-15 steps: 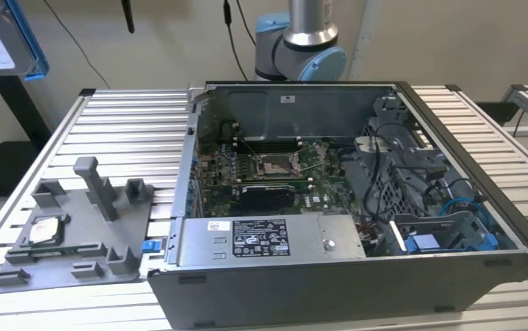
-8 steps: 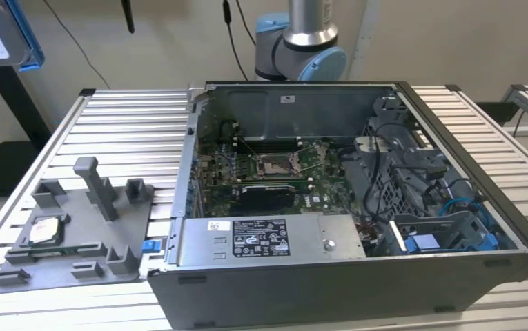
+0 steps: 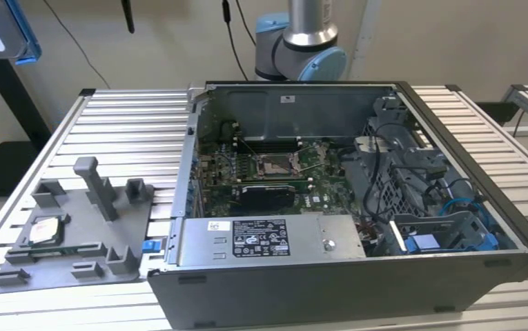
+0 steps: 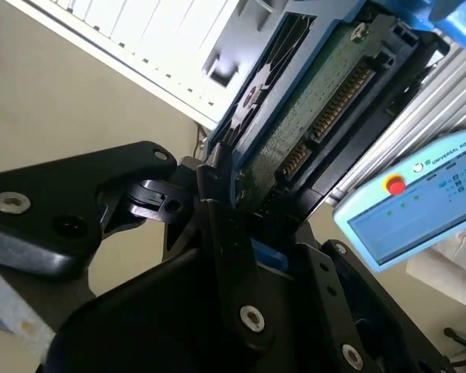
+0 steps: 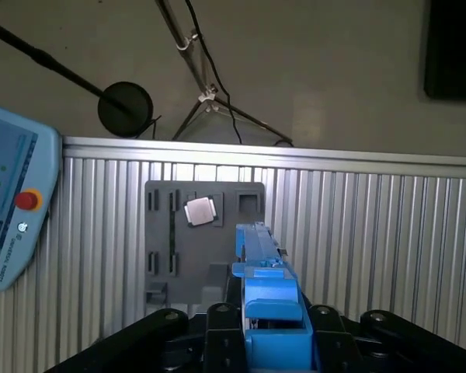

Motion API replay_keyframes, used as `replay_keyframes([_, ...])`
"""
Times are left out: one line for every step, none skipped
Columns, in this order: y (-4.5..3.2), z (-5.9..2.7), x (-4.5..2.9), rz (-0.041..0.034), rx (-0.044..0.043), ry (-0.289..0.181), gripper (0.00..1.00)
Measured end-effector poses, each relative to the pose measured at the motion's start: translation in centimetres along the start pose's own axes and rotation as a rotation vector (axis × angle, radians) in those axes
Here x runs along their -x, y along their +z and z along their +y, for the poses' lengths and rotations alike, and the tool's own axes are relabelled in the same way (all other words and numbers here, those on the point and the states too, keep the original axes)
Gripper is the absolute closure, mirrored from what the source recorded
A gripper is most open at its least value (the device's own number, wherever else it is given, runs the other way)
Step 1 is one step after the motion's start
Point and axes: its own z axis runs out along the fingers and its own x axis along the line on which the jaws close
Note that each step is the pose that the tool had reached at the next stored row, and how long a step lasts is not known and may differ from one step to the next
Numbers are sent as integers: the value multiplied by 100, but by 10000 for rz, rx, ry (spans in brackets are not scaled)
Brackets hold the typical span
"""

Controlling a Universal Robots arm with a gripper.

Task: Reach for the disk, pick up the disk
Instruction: 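Pick up the disk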

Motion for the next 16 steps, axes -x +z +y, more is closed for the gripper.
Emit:
replay_keyframes([0,0,0,-1,0,-1,100])
replay_keyframes([0,0,0,-3,-1,-1,100])
replay_keyframes([0,0,0,-3,-1,-1,100])
replay_keyframes([0,-3,0,-4,-1,0,100])
replay_keyframes([0,-13,-1,-4,-1,-1,100])
replay_keyframes([0,-31,-2,-3,-1,-1,100])
replay_keyframes([-2,-61,-2,-2,1,0,100])
replay_keyframes([-2,-92,-3,-3,1,0,100])
replay_keyframes([-2,-132,-5,-3,3,0,100])
replay_keyframes([-3,-170,-7,-3,5,0,100])
replay_keyframes([-4,-211,-8,-2,8,0,100])
replay_keyframes([-4,-252,-9,-3,10,0,100])
replay_keyframes([-4,-293,-11,-4,12,0,100])
replay_keyframes([-5,-337,-12,-3,15,1,100])
replay_keyframes([-6,-381,-14,-3,19,0,100])
replay_keyframes([-6,-425,-16,-3,22,0,100])
